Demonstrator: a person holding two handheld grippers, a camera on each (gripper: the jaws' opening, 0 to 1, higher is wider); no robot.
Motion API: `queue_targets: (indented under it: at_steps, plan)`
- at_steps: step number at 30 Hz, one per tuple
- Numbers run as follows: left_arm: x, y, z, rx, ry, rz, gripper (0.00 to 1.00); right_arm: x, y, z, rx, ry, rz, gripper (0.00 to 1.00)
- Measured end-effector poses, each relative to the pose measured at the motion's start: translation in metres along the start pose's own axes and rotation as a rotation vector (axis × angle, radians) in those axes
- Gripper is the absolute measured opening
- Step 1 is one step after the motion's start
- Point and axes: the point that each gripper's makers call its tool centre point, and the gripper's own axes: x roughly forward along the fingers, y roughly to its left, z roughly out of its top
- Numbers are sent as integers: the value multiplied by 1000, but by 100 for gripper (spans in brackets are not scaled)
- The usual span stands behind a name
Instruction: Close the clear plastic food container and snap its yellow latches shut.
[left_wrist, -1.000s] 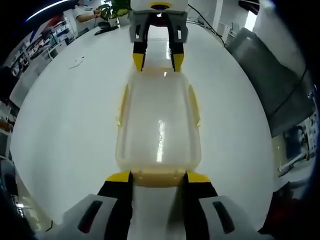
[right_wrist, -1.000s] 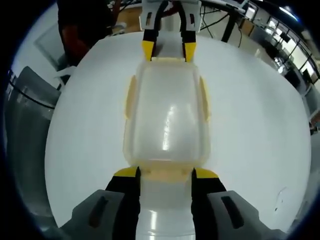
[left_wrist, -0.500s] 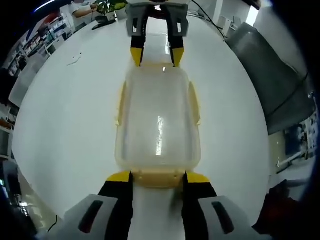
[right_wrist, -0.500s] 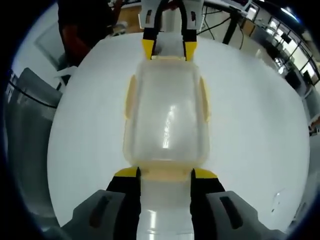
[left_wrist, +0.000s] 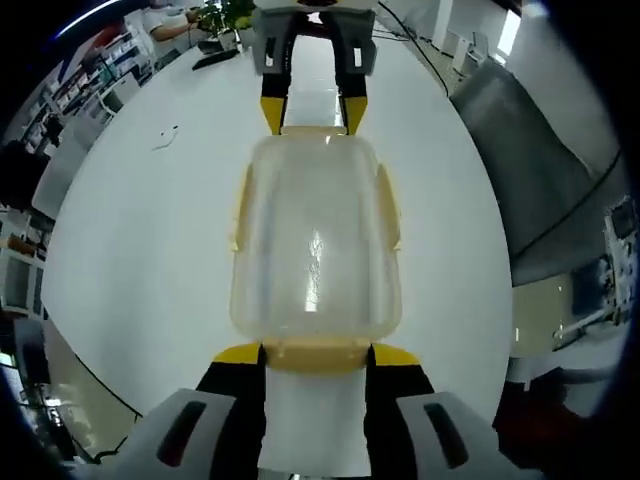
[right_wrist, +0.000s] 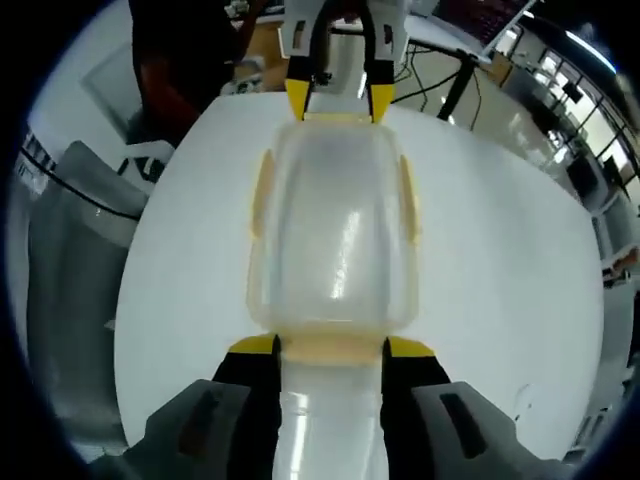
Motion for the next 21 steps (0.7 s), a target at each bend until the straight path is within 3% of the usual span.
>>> queue_targets:
  at_steps: [9, 14, 16, 21]
  plan:
    - [-22, -1, 34, 1, 9, 24, 32, -38, 2, -10, -9, -32, -12, 35]
    - [-18, -3, 57, 8, 10, 25, 32, -52, 6, -30, -6, -25, -6, 35]
    - [-16, 3, 58, 10, 4, 27, 32, -58, 6, -38, -5, -25, -17, 35]
    - [-9, 9, 81, 18, -12, 30, 32, -68, 6, -58, 11, -19, -28, 35]
